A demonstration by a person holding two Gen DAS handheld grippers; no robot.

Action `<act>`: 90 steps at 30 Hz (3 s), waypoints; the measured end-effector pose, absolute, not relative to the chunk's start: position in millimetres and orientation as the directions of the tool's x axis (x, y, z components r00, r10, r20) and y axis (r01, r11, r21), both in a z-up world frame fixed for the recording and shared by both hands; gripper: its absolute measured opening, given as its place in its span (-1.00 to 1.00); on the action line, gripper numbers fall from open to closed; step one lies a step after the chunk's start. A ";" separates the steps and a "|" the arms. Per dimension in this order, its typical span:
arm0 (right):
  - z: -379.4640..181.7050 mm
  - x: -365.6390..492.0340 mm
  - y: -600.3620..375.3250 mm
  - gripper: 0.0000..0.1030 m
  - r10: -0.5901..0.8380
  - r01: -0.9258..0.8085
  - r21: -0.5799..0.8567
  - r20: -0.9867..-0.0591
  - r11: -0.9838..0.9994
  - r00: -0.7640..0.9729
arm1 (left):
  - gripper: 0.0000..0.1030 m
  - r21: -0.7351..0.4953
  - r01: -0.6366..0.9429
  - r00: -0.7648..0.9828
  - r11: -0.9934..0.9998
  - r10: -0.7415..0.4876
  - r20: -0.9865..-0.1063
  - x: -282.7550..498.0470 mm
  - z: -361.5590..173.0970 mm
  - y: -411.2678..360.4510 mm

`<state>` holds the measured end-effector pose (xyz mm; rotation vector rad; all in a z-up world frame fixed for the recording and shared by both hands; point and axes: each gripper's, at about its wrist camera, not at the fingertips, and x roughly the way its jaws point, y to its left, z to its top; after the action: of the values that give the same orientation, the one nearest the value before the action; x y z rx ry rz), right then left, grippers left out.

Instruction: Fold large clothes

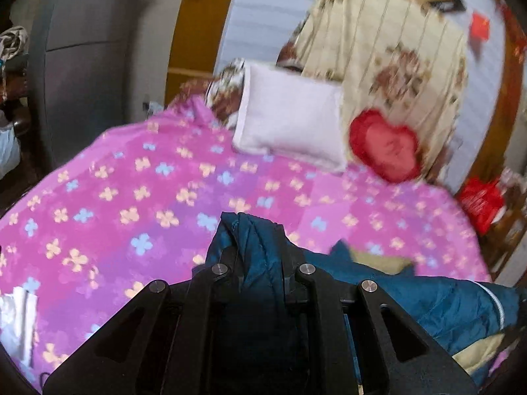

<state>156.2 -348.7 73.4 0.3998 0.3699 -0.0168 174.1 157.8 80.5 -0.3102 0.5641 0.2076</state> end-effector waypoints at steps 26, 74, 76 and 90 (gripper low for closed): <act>17.0 182.5 -383.1 0.44 0.332 0.031 0.744 -0.336 0.668 0.882 | 0.57 -0.634 -0.183 0.856 0.751 -0.195 -0.479 197.6 45.9 206.2; 24.3 239.7 -290.9 1.00 0.218 0.074 0.397 -0.640 0.915 0.737 | 0.57 -0.343 -0.055 0.816 0.938 -0.156 -0.557 207.0 47.8 114.6; 31.5 233.2 -286.7 1.00 0.130 0.117 0.322 -0.652 0.940 0.747 | 0.57 -0.326 -0.092 0.796 0.941 -0.127 -0.591 217.4 41.7 120.7; -8.1 240.3 -275.4 1.00 0.111 0.009 0.142 -0.815 0.990 0.569 | 0.61 -0.018 -0.363 0.574 0.932 0.208 -0.792 234.1 -23.0 139.0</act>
<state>240.3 -275.4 -8.1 0.1354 0.9647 0.0603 234.1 139.0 -23.0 -0.1857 0.9002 0.3367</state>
